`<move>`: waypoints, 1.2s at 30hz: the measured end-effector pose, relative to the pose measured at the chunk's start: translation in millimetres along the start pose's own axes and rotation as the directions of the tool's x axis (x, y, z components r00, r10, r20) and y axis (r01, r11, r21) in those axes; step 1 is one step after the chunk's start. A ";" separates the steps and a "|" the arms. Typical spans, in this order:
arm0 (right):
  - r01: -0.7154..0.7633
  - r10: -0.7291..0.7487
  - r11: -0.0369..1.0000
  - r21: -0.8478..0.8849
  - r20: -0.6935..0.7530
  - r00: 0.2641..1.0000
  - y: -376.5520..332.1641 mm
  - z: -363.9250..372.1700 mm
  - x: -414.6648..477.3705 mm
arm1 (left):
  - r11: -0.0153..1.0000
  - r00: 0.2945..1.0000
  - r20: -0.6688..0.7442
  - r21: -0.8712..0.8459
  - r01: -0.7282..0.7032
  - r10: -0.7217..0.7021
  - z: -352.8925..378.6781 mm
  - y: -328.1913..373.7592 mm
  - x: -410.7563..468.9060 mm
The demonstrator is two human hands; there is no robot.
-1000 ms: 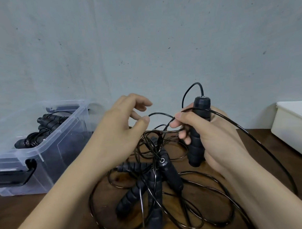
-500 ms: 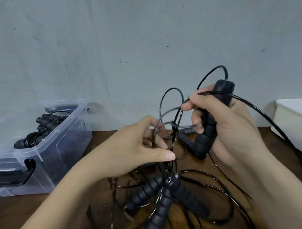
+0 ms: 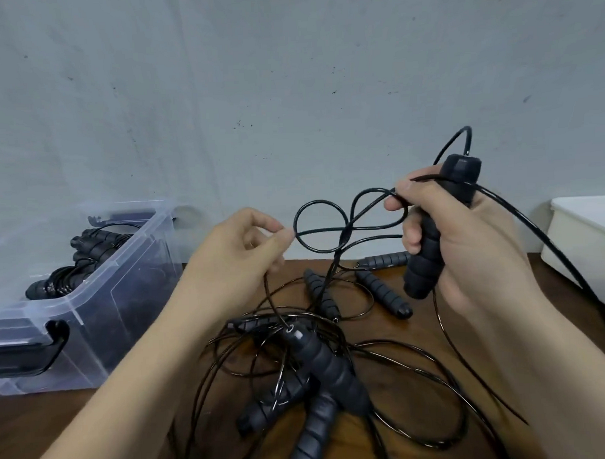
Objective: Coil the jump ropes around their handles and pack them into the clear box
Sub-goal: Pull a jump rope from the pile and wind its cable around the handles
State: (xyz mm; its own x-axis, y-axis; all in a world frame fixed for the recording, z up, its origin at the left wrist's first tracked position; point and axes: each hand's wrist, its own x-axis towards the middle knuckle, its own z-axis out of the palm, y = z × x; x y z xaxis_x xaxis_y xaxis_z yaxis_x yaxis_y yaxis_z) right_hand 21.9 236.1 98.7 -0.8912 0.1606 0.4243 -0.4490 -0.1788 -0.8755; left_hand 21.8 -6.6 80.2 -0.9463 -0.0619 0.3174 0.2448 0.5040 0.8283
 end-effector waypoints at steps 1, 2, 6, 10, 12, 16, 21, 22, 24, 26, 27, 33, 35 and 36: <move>0.007 -0.007 0.999 -0.031 0.009 1.000 0.8 -0.3 0.5 | 0.996 0.993 -0.108 0.077 -0.033 0.042 0.0 0.7 -0.4; 0.011 -0.010 0.999 -0.050 0.021 1.000 1.4 -0.4 0.1 | 0.986 0.974 -0.197 0.142 -0.082 0.109 0.6 1.5 -2.5; -0.030 0.033 0.999 -0.023 0.158 0.987 0.5 2.7 -7.1 | 0.940 0.931 -0.144 0.117 -0.321 0.336 7.2 14.7 -15.1; -0.089 0.098 0.995 -0.045 0.292 0.951 -3.3 7.1 -13.6 | 0.921 0.910 0.163 0.008 -0.389 0.382 11.4 19.6 -23.0; -0.087 0.102 0.994 -0.067 0.270 0.958 -3.9 6.3 -12.6 | 0.945 0.926 0.225 -0.191 -0.264 0.304 10.1 18.8 -24.3; -0.079 0.096 0.994 -0.077 0.248 0.964 -3.2 2.4 -9.4 | 0.901 0.935 0.270 -0.423 -0.099 0.229 8.9 18.5 -12.9; -0.056 0.073 0.994 -0.094 0.193 0.978 -4.3 1.5 -8.9 | 0.776 0.830 0.486 -0.621 0.106 0.275 2.2 10.6 -8.0; -0.046 0.063 0.994 -0.100 0.172 0.983 -4.4 1.9 -8.9 | 0.799 0.803 0.517 -0.595 0.088 0.296 1.3 7.5 -8.0; -0.020 0.036 0.993 -0.116 0.138 0.990 -5.7 1.8 -8.7 | 0.835 0.802 0.509 -0.550 0.025 0.312 3.6 5.1 -3.8; 0.004 0.009 0.994 -0.112 0.115 0.993 -8.2 0.5 -7.3 | 0.846 0.826 0.474 -0.533 -0.005 0.304 5.8 5.9 0.2; 0.014 -0.003 0.994 -0.111 0.095 0.995 -8.9 -1.2 -6.0 | 0.841 0.834 0.463 -0.541 -0.002 0.300 5.5 5.5 1.2; -0.027 0.028 0.998 -0.055 0.008 1.000 -8.7 -5.8 0.7 | 0.813 0.840 0.473 -0.578 0.067 0.267 6.2 -1.4 0.8; -0.036 0.036 0.999 -0.002 0.004 0.999 -10.9 -5.0 0.9 | 0.916 0.824 0.516 -0.400 -0.009 0.234 13.1 -5.1 -1.9; -0.045 0.045 0.999 0.021 0.010 0.999 -12.0 -4.0 0.6 | 0.955 0.809 0.542 -0.286 -0.075 0.226 16.7 -6.5 -4.7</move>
State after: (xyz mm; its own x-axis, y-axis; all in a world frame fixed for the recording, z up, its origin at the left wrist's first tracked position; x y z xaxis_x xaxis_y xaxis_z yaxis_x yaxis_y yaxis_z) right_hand 27.1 242.3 108.6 -0.9110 0.1427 0.3869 -0.4097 -0.2060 -0.8887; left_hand 21.2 4.9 65.6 -0.8251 0.5307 0.1938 0.3656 0.2401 0.8993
